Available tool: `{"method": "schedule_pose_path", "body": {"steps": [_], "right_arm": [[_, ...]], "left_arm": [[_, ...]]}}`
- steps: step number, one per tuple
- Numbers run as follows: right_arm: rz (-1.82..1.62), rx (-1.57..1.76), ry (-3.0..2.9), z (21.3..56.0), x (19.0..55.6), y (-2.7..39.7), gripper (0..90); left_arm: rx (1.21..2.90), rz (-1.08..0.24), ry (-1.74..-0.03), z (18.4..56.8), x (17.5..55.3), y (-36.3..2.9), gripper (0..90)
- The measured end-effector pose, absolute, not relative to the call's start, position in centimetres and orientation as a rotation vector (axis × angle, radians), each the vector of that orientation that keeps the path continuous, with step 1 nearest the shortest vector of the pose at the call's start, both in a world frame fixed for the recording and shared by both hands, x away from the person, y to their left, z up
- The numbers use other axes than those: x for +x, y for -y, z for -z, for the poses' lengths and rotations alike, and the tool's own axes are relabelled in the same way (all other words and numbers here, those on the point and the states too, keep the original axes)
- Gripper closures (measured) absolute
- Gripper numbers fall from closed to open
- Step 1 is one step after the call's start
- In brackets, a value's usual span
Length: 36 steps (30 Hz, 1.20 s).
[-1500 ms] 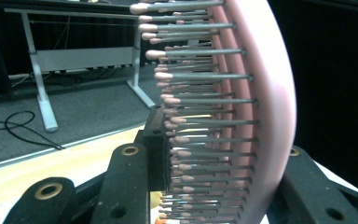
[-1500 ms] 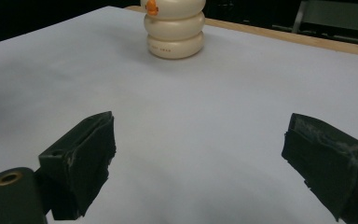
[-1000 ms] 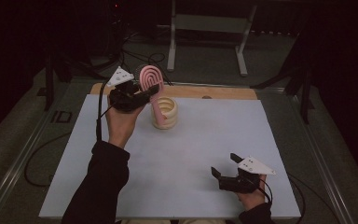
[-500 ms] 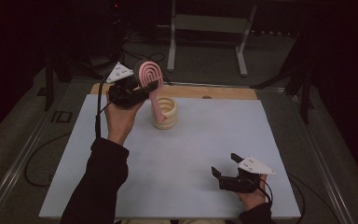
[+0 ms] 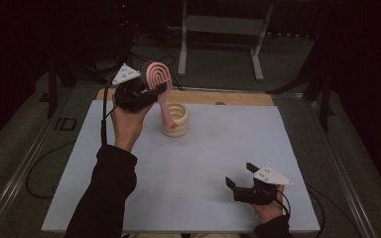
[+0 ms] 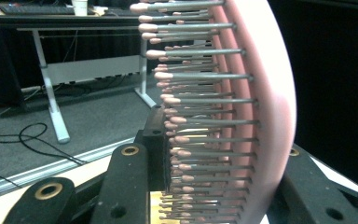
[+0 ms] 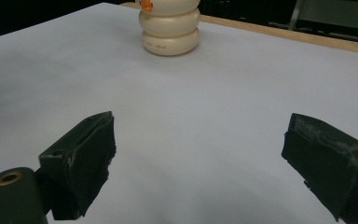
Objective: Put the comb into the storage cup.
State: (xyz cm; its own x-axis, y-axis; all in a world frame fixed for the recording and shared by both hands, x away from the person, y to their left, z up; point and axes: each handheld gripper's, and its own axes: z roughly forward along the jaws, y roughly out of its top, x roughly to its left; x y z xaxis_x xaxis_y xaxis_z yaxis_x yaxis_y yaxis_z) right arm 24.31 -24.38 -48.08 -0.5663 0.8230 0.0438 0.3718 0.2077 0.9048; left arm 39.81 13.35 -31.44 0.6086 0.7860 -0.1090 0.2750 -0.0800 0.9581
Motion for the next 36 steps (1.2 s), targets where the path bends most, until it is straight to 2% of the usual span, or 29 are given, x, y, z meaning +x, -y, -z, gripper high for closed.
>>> {"method": "schedule_pose_path", "body": {"steps": [36], "right_arm": [[-1.329,1.114,-2.034,48.1,24.4,24.5,9.1]], "left_arm": [[1.638,-0.55,-0.934,31.2,41.6,-12.7,64.7]]}}
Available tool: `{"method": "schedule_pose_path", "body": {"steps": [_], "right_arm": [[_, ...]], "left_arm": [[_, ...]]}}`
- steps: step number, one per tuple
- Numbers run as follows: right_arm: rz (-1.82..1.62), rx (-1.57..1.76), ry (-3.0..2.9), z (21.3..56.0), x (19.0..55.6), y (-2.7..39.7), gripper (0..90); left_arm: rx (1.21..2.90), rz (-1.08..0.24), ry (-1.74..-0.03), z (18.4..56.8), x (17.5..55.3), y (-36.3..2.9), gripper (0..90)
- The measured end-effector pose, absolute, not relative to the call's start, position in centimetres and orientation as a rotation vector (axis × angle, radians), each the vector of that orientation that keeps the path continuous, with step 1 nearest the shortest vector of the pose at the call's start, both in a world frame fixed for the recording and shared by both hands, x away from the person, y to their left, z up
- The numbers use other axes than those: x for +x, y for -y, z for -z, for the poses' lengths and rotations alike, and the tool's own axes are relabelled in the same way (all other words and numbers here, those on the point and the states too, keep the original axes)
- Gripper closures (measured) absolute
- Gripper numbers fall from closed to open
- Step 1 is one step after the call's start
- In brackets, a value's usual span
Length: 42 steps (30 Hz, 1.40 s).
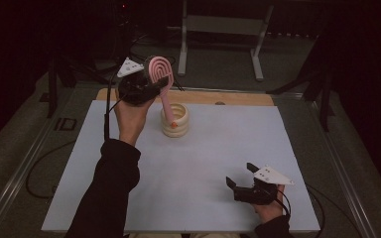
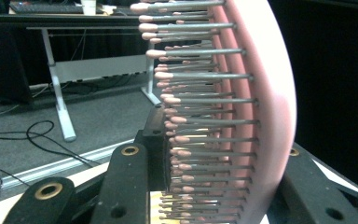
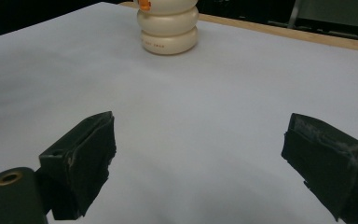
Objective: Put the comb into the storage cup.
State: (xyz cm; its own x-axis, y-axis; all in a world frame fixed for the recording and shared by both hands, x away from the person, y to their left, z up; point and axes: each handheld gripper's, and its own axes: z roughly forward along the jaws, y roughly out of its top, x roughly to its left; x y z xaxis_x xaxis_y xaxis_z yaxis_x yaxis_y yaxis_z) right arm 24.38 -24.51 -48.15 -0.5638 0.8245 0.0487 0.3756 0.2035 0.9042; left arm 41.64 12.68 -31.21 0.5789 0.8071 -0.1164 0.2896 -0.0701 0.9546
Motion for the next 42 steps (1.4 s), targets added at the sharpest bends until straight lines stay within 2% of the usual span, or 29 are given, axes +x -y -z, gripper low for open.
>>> {"method": "schedule_pose_path", "body": {"steps": [42], "right_arm": [[-1.34,1.124,-2.028,48.1,24.4,24.5,9.1]], "left_arm": [[1.596,-0.548,-1.004,32.5,43.6,-11.7,64.6]]}}
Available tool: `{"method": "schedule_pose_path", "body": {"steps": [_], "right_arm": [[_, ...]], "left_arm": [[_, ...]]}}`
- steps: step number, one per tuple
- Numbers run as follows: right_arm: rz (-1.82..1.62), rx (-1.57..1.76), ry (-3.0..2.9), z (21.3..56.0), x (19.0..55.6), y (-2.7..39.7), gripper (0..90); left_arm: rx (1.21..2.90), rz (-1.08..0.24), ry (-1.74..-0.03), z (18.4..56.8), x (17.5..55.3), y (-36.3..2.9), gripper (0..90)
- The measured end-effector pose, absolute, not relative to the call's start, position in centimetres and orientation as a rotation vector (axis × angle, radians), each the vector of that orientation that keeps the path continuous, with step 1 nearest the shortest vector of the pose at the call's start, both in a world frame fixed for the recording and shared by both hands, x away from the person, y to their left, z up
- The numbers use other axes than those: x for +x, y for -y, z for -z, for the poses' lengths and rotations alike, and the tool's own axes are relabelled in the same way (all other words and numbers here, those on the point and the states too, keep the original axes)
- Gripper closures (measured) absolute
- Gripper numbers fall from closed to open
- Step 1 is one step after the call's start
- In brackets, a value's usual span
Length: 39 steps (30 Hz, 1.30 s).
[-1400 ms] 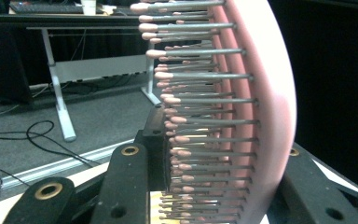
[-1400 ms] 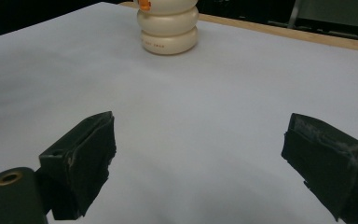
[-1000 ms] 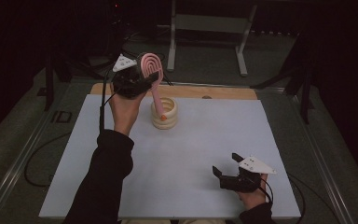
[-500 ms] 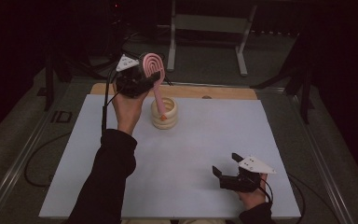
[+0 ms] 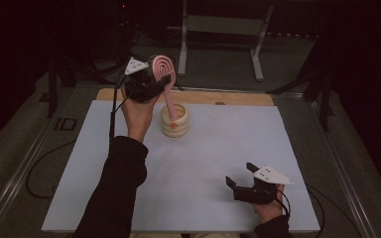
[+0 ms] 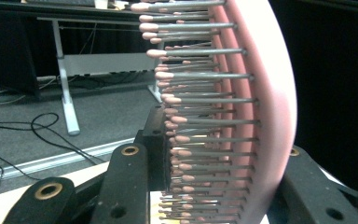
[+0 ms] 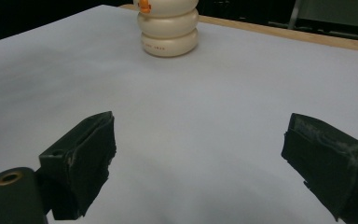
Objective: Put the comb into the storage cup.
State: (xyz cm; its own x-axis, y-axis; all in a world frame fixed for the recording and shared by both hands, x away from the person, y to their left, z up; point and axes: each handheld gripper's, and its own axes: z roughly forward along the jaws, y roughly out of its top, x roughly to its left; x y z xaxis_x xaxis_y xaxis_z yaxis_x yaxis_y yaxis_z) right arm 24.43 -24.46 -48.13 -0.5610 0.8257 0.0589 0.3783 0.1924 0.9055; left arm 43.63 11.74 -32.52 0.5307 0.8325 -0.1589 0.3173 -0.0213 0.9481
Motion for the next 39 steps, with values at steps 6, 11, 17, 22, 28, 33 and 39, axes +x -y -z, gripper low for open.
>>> {"method": "schedule_pose_path", "body": {"steps": [6,11,17,22,28,33,39], "right_arm": [[-1.342,1.125,-2.028,48.1,24.4,24.5,9.1],[-1.348,1.128,-2.022,48.1,24.4,24.6,9.1],[-1.354,1.132,-2.018,48.0,24.4,24.7,9.1],[-1.359,1.134,-2.018,48.0,24.4,24.7,9.1],[-1.36,1.137,-2.015,48.0,24.4,24.7,9.1],[-1.361,1.138,-2.016,48.0,24.4,24.7,9.1],[-1.363,1.138,-2.017,48.0,24.4,24.6,9.1]], "left_arm": [[1.584,-0.559,-1.012,32.6,43.8,-11.5,64.6],[1.572,-0.579,-1.031,32.7,44.1,-11.1,64.6],[1.571,-0.588,-1.031,32.8,44.4,-10.6,64.6],[1.568,-0.595,-1.049,33.1,44.8,-10.5,64.6],[1.567,-0.603,-1.069,33.5,45.0,-10.3,64.6],[1.563,-0.602,-1.07,33.6,45.2,-10.2,64.6],[1.556,-0.602,-1.084,34.0,45.4,-10.2,64.6]]}}
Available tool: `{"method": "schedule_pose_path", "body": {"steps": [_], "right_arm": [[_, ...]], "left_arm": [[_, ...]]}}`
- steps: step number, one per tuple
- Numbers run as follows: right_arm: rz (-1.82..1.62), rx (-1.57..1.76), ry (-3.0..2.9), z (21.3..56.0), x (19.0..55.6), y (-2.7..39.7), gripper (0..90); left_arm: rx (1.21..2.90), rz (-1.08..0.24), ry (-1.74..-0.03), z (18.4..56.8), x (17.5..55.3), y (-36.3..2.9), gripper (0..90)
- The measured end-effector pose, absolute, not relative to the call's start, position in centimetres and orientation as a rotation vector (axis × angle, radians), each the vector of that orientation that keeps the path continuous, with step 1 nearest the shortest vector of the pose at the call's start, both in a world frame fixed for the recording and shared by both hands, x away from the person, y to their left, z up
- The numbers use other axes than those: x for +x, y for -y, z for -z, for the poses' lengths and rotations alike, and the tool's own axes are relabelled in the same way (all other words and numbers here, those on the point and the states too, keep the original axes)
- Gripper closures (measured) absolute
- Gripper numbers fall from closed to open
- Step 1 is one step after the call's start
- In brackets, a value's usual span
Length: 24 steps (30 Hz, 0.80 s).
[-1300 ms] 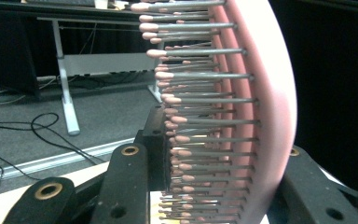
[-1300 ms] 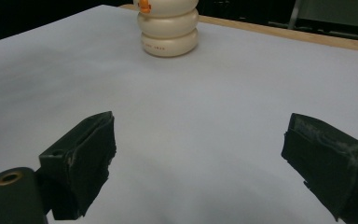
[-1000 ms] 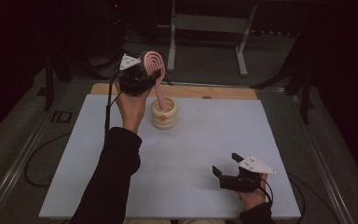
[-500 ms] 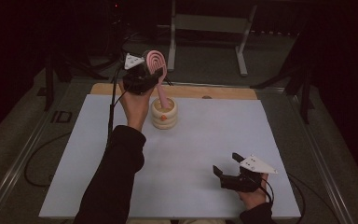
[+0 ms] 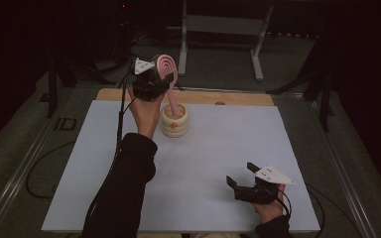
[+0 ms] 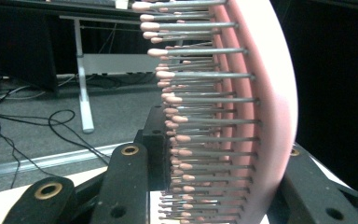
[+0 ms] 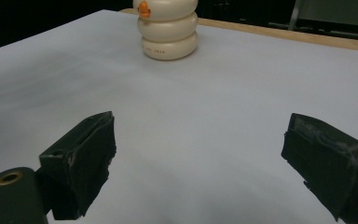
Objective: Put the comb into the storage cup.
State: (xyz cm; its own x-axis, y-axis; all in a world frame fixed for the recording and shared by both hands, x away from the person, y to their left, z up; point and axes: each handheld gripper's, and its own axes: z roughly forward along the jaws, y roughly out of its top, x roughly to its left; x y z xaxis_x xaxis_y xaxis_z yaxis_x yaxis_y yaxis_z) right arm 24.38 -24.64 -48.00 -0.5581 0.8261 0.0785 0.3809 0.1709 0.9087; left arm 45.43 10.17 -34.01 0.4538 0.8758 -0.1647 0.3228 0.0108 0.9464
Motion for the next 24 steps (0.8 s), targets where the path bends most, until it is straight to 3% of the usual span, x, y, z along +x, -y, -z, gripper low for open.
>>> {"method": "schedule_pose_path", "body": {"steps": [24], "right_arm": [[-1.366,1.13,-2.016,48.0,24.3,24.6,9.2]], "left_arm": [[1.551,-0.585,-1.112,35.5,45.9,-9.9,64.6]]}}
